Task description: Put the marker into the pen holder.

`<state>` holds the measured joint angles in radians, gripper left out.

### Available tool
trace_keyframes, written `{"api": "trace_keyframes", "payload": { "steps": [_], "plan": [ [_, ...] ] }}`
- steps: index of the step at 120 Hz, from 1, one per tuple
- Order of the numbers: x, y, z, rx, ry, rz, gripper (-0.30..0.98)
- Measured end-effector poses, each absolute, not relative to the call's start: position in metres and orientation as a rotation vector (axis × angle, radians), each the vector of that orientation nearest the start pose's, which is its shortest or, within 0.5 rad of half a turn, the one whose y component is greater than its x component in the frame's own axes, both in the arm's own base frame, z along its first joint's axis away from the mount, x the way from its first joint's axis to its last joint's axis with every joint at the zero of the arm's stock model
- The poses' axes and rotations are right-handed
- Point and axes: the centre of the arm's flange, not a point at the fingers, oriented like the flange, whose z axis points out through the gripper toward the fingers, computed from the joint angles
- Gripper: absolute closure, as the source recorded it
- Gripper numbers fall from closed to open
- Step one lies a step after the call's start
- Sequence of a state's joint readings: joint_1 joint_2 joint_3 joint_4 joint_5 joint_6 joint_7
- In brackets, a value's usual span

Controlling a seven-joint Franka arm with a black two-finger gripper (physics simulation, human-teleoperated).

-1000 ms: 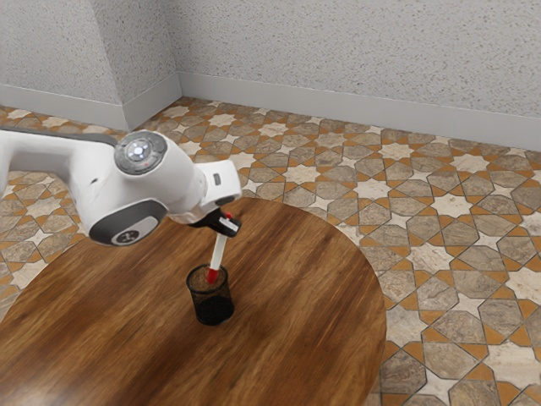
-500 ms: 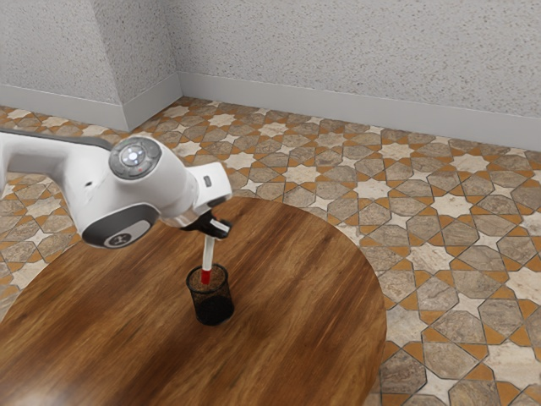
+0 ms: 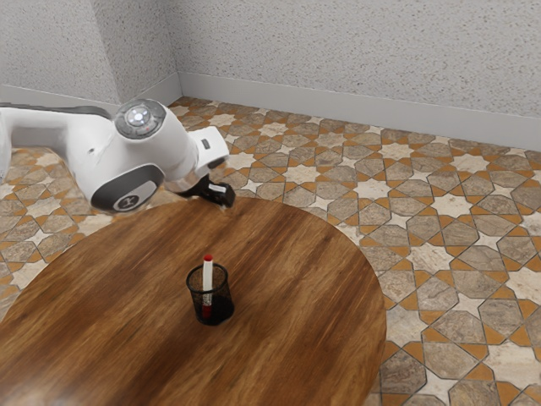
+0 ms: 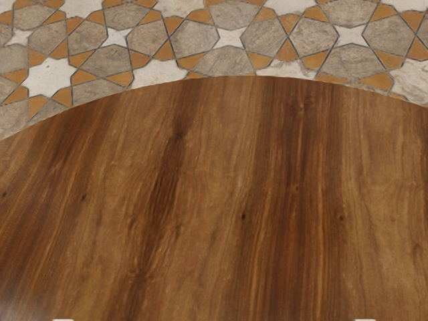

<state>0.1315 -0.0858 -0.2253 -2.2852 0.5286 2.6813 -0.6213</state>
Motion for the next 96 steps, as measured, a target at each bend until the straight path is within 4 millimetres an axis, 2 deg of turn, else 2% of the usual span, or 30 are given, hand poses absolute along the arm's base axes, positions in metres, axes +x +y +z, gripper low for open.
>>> {"api": "trace_keyframes", "payload": {
  "steps": [8, 17, 25, 39, 61, 85, 96],
  "plan": [
    [0.564, -0.052, 0.465, -2.860, -0.303, -0.794, 0.12],
    [0.589, -0.037, 0.514, -2.873, -0.489, -0.741, 0.09],
    [0.597, -0.024, 0.555, -2.881, -0.596, -0.671, 0.06],
    [0.600, -0.003, 0.599, -2.895, -0.639, -0.516, 0.04],
    [0.594, 0.026, 0.632, -2.922, -0.629, -0.283, 0.02],
    [0.568, 0.040, 0.648, -2.943, -0.557, -0.115, 0.01],
    [0.561, 0.042, 0.648, -2.951, -0.515, -0.072, 0.00]
  ]
}}
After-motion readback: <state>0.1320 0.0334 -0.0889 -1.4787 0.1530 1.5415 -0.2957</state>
